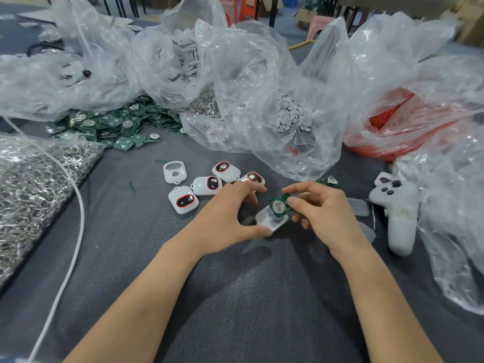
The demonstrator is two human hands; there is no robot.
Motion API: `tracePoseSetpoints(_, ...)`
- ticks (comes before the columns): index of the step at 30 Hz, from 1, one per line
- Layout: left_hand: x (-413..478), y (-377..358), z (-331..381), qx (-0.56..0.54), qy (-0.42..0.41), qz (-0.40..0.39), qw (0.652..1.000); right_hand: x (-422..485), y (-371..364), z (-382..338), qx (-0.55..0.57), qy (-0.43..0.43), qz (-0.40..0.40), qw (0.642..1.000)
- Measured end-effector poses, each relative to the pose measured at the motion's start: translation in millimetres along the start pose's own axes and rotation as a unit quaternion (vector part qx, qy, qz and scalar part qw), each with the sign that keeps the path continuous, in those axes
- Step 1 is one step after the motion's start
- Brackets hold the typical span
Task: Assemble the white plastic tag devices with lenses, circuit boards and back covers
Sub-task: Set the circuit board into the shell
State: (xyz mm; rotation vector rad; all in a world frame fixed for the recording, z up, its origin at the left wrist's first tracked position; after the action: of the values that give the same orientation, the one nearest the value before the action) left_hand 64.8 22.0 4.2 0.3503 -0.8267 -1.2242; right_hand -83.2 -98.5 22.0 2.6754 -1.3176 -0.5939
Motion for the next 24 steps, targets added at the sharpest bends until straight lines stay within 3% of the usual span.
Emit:
tracePoseSetpoints(4, 0.6, -2.8, 1.9, 0.054, -0.028, -0.022, 0.998, 0.7, -5.0, 2.6, -0.063, 0.014, 0.015, 0.998)
tracePoseSetpoints(10, 0.2, -2.7, 1.4, 0.042, -0.034, -0.02, 0.998, -0.8, -8.8, 2.0, -0.145, 0.042, 0.025, 0.988)
tracePoseSetpoints(24, 1.7, -3.9, -0.4, 0.051, -0.054, -0.004, 0.997, -1.5, -13.9, 2.1, -0.174, 0.055, 0.045, 0.982)
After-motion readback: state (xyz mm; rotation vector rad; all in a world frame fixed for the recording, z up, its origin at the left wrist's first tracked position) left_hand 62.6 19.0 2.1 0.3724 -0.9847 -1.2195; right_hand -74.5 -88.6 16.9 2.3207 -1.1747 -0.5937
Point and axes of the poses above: each hand's wrist, its own x-axis towards the middle knuckle, its own y-axis out of the back of the hand, z = x × y, the point moved 1 cm from there along x, towards the middle knuckle, and after that the axes turned 15 degrees about -y, right-handed, at the moved point
